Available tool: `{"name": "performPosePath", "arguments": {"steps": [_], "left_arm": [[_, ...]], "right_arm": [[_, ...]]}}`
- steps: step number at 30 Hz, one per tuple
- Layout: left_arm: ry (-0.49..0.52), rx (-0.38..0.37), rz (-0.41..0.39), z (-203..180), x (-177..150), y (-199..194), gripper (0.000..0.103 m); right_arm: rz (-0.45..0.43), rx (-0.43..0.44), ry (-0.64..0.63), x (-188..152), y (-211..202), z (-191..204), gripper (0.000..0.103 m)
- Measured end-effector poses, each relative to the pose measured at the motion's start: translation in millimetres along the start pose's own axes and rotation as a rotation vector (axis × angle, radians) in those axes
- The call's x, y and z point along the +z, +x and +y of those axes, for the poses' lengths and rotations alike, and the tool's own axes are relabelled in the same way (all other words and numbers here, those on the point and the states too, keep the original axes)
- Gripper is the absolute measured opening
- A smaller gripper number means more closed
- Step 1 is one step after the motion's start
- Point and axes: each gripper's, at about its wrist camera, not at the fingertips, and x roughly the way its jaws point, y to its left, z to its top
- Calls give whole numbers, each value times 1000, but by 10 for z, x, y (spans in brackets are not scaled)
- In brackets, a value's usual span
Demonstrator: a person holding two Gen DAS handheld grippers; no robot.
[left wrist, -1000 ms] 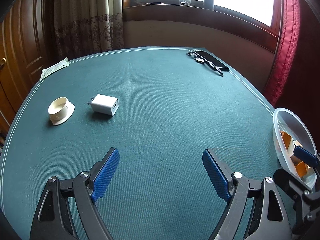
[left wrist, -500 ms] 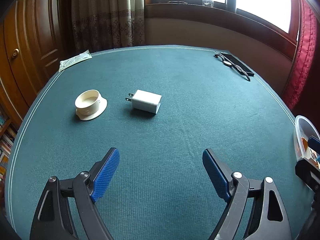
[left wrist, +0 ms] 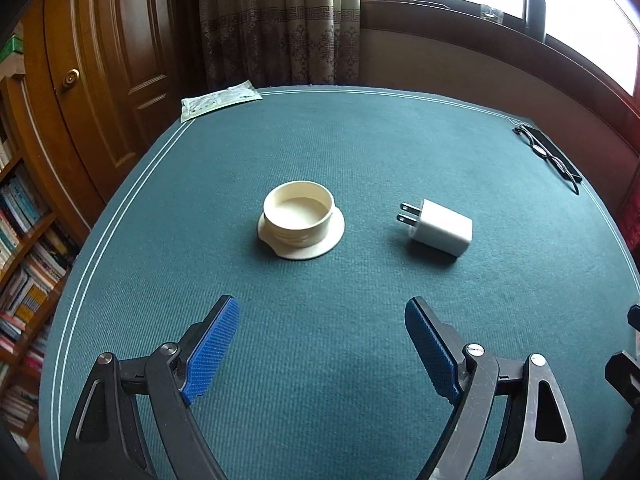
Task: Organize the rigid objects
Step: 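Grasp the white cup with the left tool while the right grasps the white charger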
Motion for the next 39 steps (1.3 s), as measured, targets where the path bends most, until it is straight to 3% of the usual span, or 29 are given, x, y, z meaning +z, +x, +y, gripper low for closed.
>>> {"name": "performPosePath", "arguments": {"steps": [11,20,22,26,31,39], "left_arm": [[-49,57,8,276,298,374,86],[-44,29,-26,219,469,548,85],[-43,19,-36,209,488,567,80],[-46,-33,-23,212,494,605,53],[-73,-55,-36,275,480,573,53],[-66,-32,-57,286,410,463,53]], "right_arm": [[32,36,0,92,302,134,103],[56,44,-18,170,544,252,103],[55,46,-34,198,593,313,102],[49,49,-62,260,687,432,100],[47,59,-77,359,811,541,95],[41,54,-86,544,995,634,92]]}}
